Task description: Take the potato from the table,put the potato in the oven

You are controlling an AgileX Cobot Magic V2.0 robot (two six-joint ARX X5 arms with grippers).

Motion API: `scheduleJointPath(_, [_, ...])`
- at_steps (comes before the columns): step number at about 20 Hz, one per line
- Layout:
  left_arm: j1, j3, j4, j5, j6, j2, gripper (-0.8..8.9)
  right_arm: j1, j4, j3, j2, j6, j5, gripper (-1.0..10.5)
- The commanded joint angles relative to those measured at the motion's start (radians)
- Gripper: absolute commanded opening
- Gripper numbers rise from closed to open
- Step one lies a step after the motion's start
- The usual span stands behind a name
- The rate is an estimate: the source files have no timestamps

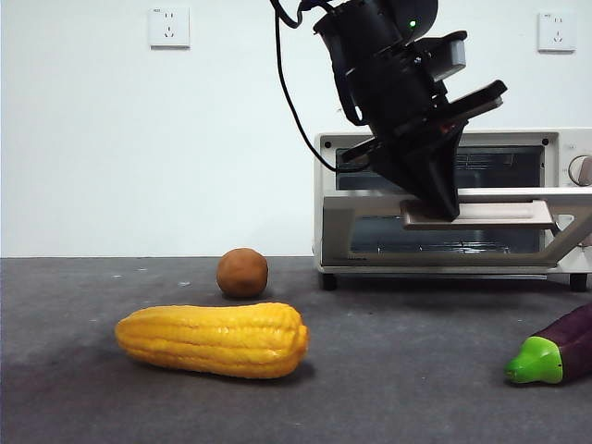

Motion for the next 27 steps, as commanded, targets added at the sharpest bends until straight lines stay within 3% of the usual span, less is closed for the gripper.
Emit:
scheduleJointPath(1, [0.014, -0.013, -0.007, -0.032, -0.014, 0.032, -0.07, 0.000, 0.003, 0.007, -0.001, 0.008, 0.000, 0.0])
scheduleJointPath(8, [0.014, -0.013, -0.080, -0.026, -0.016, 0.032, -0.07, 0.000, 0.004, 0.007, -0.001, 0.007, 0.001, 0.0])
scheduleJointPath(20, [0.021, -0.013, -0.112, 0.126, -0.009, 0.002, -0.07, 0.000, 0.006, 0.007, 0.000, -0.027, -0.002, 0.0])
scheduleJointPath(25, [0.034, -0.013, -0.166, 0.124, 0.018, -0.138, -0.07, 0.000, 0.017, 0.007, 0.039, -0.043, -0.098, 0.0])
scheduleJointPath(27, [0.043, -0.013, -0.185, 0.118, 0.022, -0.216, -0.06, 0.000, 0.034, 0.007, 0.083, -0.006, -0.138, 0.0])
